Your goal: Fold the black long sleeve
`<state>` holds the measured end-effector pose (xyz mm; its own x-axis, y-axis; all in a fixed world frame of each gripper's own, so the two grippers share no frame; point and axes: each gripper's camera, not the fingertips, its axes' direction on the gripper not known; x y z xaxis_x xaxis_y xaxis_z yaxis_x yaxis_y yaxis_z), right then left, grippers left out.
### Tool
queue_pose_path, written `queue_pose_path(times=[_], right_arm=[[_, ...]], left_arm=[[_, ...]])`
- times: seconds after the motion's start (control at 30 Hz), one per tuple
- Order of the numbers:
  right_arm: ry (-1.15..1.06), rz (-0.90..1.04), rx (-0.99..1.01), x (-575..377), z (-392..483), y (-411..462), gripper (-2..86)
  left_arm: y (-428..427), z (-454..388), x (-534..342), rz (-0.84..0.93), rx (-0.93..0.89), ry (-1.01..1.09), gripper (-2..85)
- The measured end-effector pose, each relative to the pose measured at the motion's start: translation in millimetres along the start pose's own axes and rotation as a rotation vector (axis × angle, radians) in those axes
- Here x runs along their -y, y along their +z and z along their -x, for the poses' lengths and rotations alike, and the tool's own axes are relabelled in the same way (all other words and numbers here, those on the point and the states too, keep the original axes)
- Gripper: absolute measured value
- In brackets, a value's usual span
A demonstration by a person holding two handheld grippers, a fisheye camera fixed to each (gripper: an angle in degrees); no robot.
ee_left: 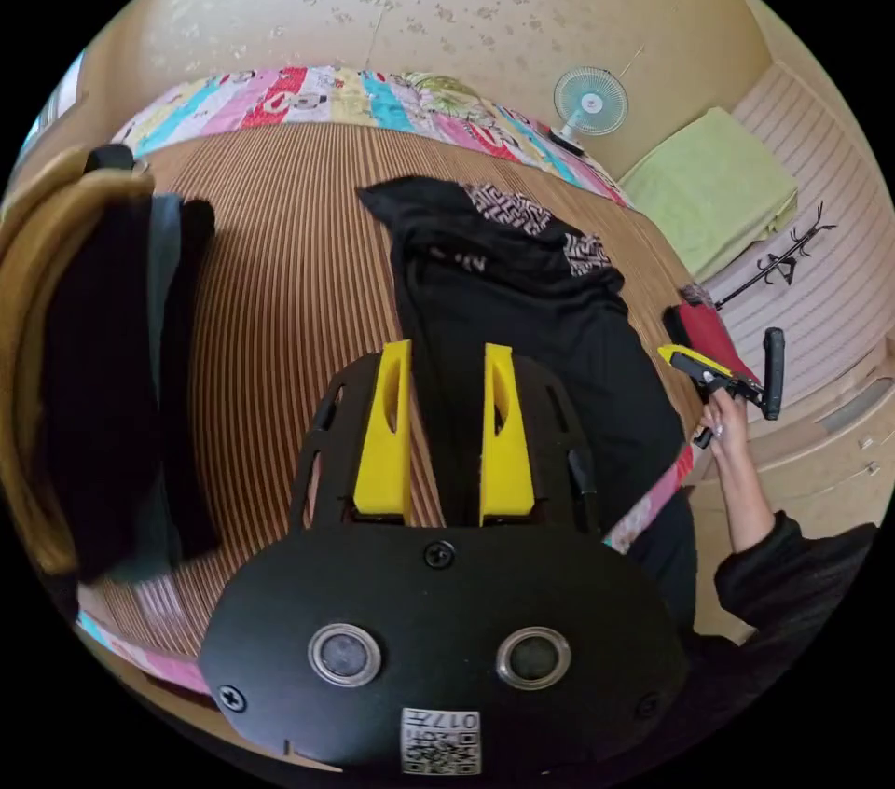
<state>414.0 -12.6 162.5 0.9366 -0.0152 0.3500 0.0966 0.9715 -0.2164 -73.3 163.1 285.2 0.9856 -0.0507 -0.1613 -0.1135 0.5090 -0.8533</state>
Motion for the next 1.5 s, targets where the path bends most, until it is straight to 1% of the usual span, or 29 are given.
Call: queue_pose_path(times=[0.07, 0.17, 0.27, 0.3, 0.33, 0.4, 0.43, 0.47, 0.5, 0.57, 0.7, 0.77, 0.83, 0.93, 1.0, 1.03, 1.1, 1.17, 1.2, 1.23, 1.27, 1.33, 1.37, 1.43, 1.5], right_arm=[[0.049, -0.014, -0.032, -58, -14, -19, 11.4], [0.147, -0.022, -0.039, -113, -26, -28, 11.3], [0.161, -0.037, -0.072, -140, -21, -35, 10.0], [0.175, -0.031, -0.079, -142, -20, -38, 9.5], [0.206, -0.018, -0.071, -143, -20, -42, 8.4], [0.238, -0.003, 0.015, -145, -24, -52, 5.6], [0.273, -0.008, 0.103, -148, -32, -60, 4.7], [0.313, -0.041, 0.181, -154, -42, -74, 3.9], [0.328, -0.065, 0.219, -159, -47, -83, 3.6], [0.359, -0.125, 0.365, -177, -70, -118, 2.9], [0.325, -0.106, 0.582, -206, -96, -168, 2.2], [0.308, -0.104, 0.729, -227, -110, -206, 2.0], [0.285, -0.155, 0.797, -239, -116, -239, 1.8], [0.296, -0.262, 0.771, -242, -118, -285, 0.8], [0.311, -0.302, 0.732, -229, -112, -295, 0.7], [0.306, -0.318, 0.682, -212, -107, -292, 1.1], [0.328, -0.289, 0.588, -175, -101, -274, 1.8], [0.317, -0.28, 0.5, -108, -96, -237, 2.6], [0.32, -0.279, 0.476, -89, -95, -225, 2.9], [0.328, -0.28, 0.425, -54, -96, -202, 3.3], [0.342, -0.257, 0.39, -23, -96, -179, 4.1], [0.359, -0.196, 0.37, 12, -92, -149, 5.3], [0.357, -0.171, 0.359, 22, -84, -139, 5.9], [0.325, -0.183, 0.346, 17, -64, -137, 6.3], [0.229, -0.207, 0.289, -4, -36, -137, 6.5]], left_arm=[[-10, 6, -57, 0.05, -0.031, -0.036, 12.6], [-15, 10, -115, 0.087, -0.027, -0.086, 12.9], [-21, 12, -150, 0.024, -0.072, -0.125, 10.9], [-22, 11, -153, 0.027, -0.085, -0.131, 10.4], [-23, 11, -156, 0.052, -0.103, -0.136, 7.7], [-23, 13, -160, 0.119, -0.114, -0.156, 3.5], [-31, 17, -164, 0.104, -0.144, -0.173, 1.6], [-45, 23, -169, 0.056, -0.198, -0.184, 0.6], [-54, 27, -172, 0.026, -0.231, -0.187, 0.4], [-92, 43, -184, -0.069, -0.379, -0.196, -0.4], [-151, 57, -208, -0.155, -0.529, -0.167, -0.9], [-189, 66, -223, -0.217, -0.709, -0.144, -0.9], [-216, 70, -230, -0.263, -0.772, -0.135, -1.0], [-250, 69, -219, -0.328, -0.741, -0.124, -1.0], [-254, 70, -199, -0.355, -0.723, -0.127, -1.0], [-248, 73, -180, -0.359, -0.701, -0.154, -0.9], [-228, 81, -144, -0.349, -0.672, -0.202, -0.8], [-194, 96, -91, -0.353, -0.639, -0.264, -0.5], [-186, 100, -77, -0.361, -0.618, -0.272, -0.3], [-172, 110, -53, -0.38, -0.538, -0.303, 0.4], [-160, 120, -34, -0.386, -0.474, -0.349, 2.4], [-144, 132, -13, -0.381, -0.439, -0.367, 7.5], [-136, 139, -8, -0.354, -0.425, -0.391, 10.9], [-128, 143, -16, -0.336, -0.409, -0.402, 12.3], [-121, 141, -36, -0.307, -0.383, -0.376, 12.5]])
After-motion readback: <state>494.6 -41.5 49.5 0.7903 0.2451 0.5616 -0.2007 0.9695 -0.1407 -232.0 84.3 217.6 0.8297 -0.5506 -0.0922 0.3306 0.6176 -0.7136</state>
